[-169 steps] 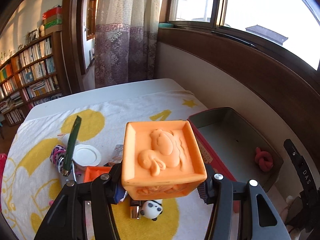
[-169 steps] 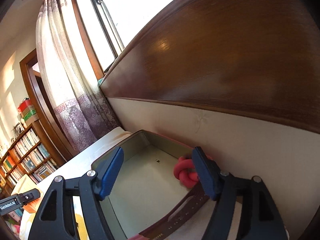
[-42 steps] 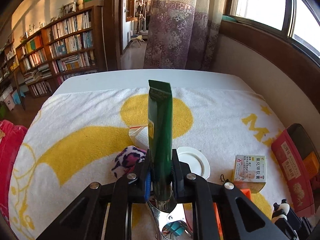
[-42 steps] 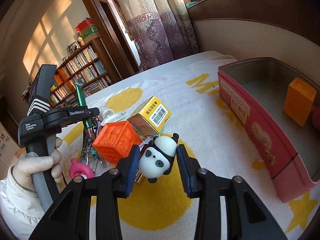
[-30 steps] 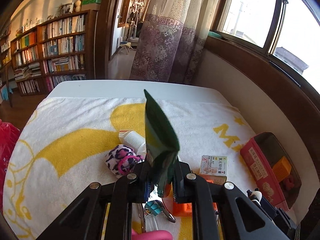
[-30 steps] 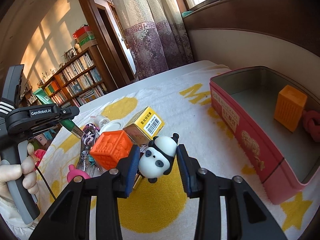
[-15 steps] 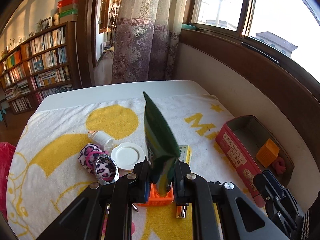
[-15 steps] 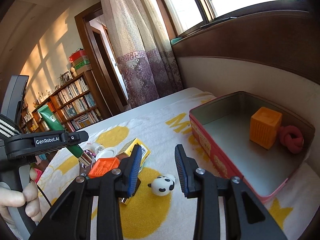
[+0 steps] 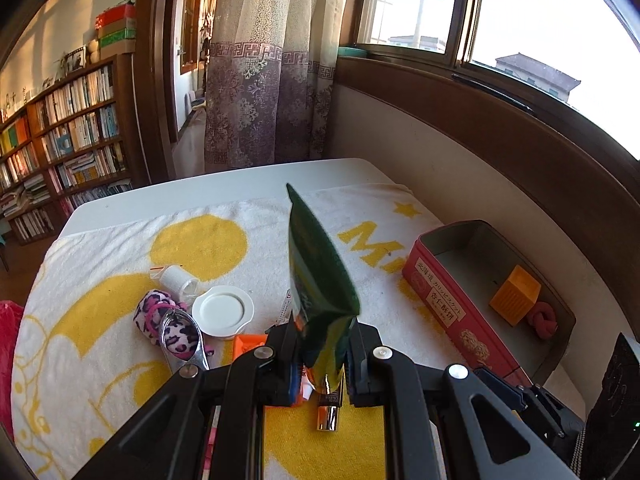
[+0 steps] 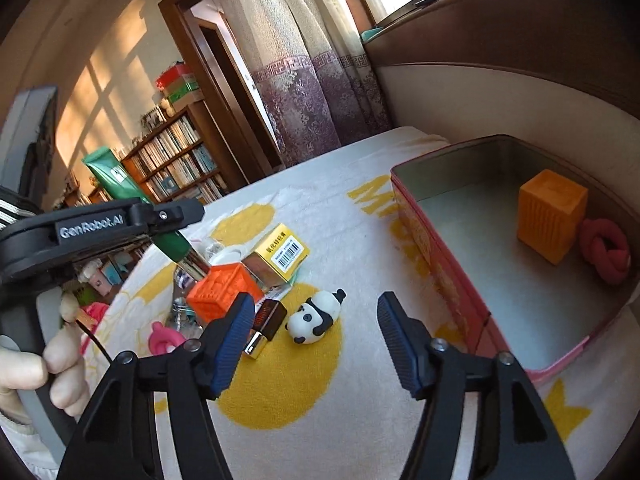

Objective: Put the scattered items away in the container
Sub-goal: 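Carry the panda into the tin and release it while the left carries the green tube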

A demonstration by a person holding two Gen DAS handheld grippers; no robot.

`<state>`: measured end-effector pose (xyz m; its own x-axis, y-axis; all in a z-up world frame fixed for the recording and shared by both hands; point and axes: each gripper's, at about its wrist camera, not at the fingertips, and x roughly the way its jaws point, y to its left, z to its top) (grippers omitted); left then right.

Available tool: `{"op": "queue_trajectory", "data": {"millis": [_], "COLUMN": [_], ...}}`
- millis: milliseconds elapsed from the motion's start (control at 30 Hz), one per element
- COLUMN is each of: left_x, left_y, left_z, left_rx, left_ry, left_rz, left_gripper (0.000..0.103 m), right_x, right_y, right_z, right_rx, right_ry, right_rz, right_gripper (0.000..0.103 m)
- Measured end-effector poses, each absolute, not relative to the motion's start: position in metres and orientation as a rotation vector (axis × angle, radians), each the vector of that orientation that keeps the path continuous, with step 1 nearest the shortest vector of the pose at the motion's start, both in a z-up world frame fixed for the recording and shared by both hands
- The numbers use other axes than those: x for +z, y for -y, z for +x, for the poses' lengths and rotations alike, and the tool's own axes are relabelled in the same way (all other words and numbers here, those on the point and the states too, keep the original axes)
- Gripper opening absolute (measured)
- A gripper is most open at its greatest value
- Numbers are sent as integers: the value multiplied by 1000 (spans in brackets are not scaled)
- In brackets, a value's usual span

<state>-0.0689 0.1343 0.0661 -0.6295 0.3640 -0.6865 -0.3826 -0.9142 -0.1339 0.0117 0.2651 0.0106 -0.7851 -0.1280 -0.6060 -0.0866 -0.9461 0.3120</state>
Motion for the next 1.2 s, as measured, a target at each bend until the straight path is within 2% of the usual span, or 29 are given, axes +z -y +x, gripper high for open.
{"op": "queue_trajectory", "data": {"millis": [100,233,367,467,567,667,700,867,1000,1200], "left_x": [66,62,58,56,55,56,56,62,62,66], "left_y": [-122,-106,-93,-88,-87,-93,-97,-123,-154,-206], "left_z": [-70,-72,-75,-77,-77,-75,-74,-69,-65,-58], "left_rx": [2515,2509,2506,2509,2514,2515,2514,2505,2462,2399], "left_ry": [-4,41,81,98,107,83,70,4,-44,-145], "left_rz": [-1054,-1060,-1070,-1074,-1077,-1075,-1075,-1062,-1063,-1037], "left_gripper": [17,17,17,17,17,17,17,17,17,17], "right_x": [0,-14,-28,-37,-34,-20,-12,26,43,50], "right_y": [-258,-255,-250,-242,-239,-249,-252,-275,-308,-353], "right_z": [-5,-27,-44,-48,-43,-30,-23,10,32,52], "right_rx": [-2858,-2846,-2819,-2779,-2804,-2820,-2849,-3035,-3113,-3258], "right_ry": [496,500,486,462,429,517,527,503,561,562], "right_rz": [1141,1275,1362,1387,1356,1248,1195,958,832,767], "right_gripper": [67,56,51,40,40,38,32,33,33,33]}}
